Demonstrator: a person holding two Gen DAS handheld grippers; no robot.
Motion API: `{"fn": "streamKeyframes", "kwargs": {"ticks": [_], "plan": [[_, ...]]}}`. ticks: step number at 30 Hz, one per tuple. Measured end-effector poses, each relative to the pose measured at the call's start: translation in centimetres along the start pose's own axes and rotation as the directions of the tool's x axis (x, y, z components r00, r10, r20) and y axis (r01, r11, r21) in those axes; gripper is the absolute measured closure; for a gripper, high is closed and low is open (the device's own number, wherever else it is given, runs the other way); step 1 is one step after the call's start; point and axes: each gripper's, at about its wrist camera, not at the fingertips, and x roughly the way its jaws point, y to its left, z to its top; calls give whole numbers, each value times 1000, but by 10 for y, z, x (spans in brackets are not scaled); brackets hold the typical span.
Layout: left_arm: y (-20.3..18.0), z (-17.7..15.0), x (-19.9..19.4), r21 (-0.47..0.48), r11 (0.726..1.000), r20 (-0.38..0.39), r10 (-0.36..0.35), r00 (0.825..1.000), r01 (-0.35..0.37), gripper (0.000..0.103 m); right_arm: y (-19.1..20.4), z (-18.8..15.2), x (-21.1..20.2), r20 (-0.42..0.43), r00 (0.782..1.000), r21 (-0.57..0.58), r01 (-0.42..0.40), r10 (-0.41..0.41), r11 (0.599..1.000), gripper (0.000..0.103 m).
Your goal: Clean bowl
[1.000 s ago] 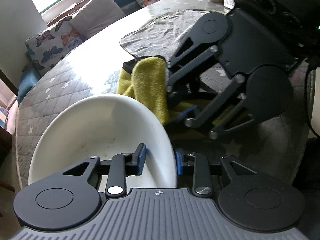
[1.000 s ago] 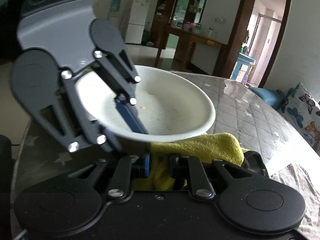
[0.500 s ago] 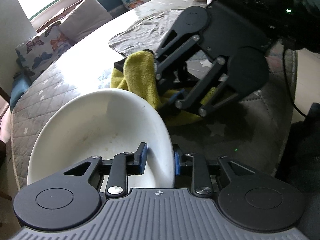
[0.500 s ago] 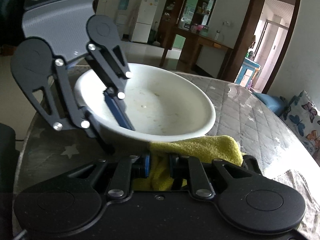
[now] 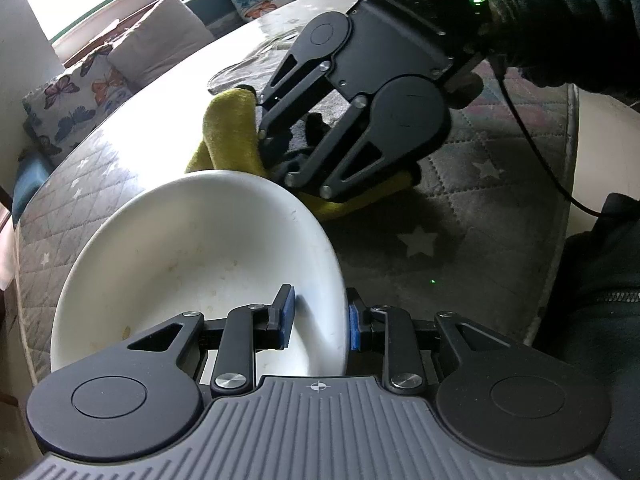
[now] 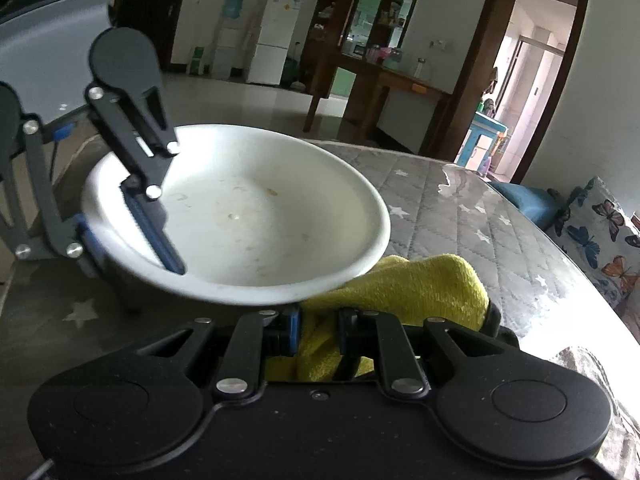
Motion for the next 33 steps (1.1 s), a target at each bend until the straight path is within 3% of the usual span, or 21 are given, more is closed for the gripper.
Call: {"fn": "streamKeyframes", "kwargs": {"ticks": [9, 20, 33], "plan": [[0, -3, -11, -97, 995, 24, 14, 1000, -12, 75, -4, 1, -10, 11, 999, 75, 41, -41, 996, 84], [2, -4, -21, -166, 985, 52, 48, 997, -39, 64, -16, -2, -23, 18, 995, 176, 90, -94, 980, 86], [5, -15, -42, -241, 967, 78, 102, 992, -80, 48, -16, 25, -47, 103, 987, 220, 99, -124, 971, 87]]}}
